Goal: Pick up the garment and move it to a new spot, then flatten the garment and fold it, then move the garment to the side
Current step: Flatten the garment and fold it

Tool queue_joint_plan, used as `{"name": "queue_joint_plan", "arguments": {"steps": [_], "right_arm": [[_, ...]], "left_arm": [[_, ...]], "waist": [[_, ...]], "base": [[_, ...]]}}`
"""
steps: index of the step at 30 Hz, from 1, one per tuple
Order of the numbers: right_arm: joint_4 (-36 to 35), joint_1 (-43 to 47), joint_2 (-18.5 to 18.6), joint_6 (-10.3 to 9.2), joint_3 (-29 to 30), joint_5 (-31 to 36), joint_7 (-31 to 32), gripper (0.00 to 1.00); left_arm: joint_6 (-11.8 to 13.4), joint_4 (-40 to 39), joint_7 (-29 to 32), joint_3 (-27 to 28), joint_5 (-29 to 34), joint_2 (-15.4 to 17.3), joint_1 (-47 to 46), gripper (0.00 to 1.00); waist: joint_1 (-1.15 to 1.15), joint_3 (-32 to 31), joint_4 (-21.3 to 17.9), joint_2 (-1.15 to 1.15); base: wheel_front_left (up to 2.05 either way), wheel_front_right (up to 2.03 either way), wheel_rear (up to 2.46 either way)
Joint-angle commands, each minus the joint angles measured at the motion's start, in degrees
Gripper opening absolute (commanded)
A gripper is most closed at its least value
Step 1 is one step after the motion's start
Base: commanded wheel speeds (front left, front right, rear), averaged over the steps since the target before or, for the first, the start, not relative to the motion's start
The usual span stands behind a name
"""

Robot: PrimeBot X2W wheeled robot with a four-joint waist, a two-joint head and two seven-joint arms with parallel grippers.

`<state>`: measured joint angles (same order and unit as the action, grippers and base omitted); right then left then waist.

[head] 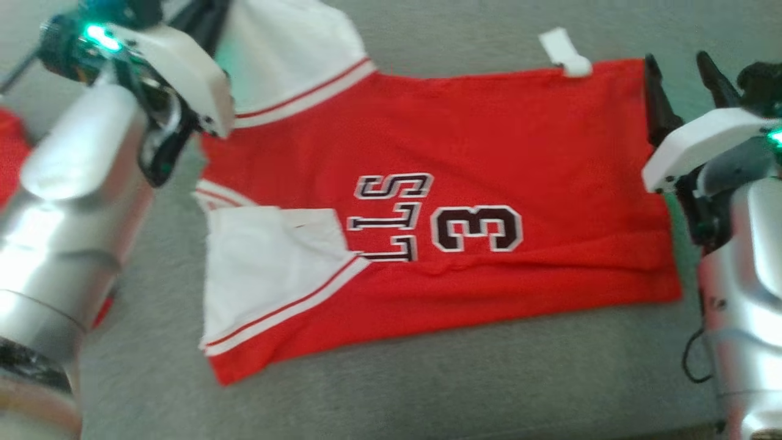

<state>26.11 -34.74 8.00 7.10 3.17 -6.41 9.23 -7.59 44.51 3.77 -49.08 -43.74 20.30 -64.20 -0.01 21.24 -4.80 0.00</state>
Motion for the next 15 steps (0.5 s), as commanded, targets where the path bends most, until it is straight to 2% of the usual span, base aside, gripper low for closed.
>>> {"name": "queue_joint_plan", "arguments": {"steps": [1,7,15], "right_arm": [[-1.3,-2.0,0.4,0.39,-0.7,0.0,0.5,1.0],[8.1,-5.0,5.6,0.39,0.7,0.5,5.6,1.0],[16.9,-9.1,8.2,0.39,0.5,0.3,7.8,1.0]], "left_arm": [[0.1,-1.5,-0.6,1.2,0.4,1.9,-1.2,0.0],[0.2,-7.0,-2.2,-0.6,1.1,1.3,0.6,0.0],[0.6,-13.3,-0.1,-0.8,-1.0,1.1,2.8,0.0]], "waist": [[0.01,-1.6,2.8,0.0],[0.01,-1.7,6.9,0.0],[0.01,-0.6,8.6,0.0]], "base": [[0.0,0.0,0.0],[0.0,0.0,0.0],[0.0,0.0,0.0]]}}
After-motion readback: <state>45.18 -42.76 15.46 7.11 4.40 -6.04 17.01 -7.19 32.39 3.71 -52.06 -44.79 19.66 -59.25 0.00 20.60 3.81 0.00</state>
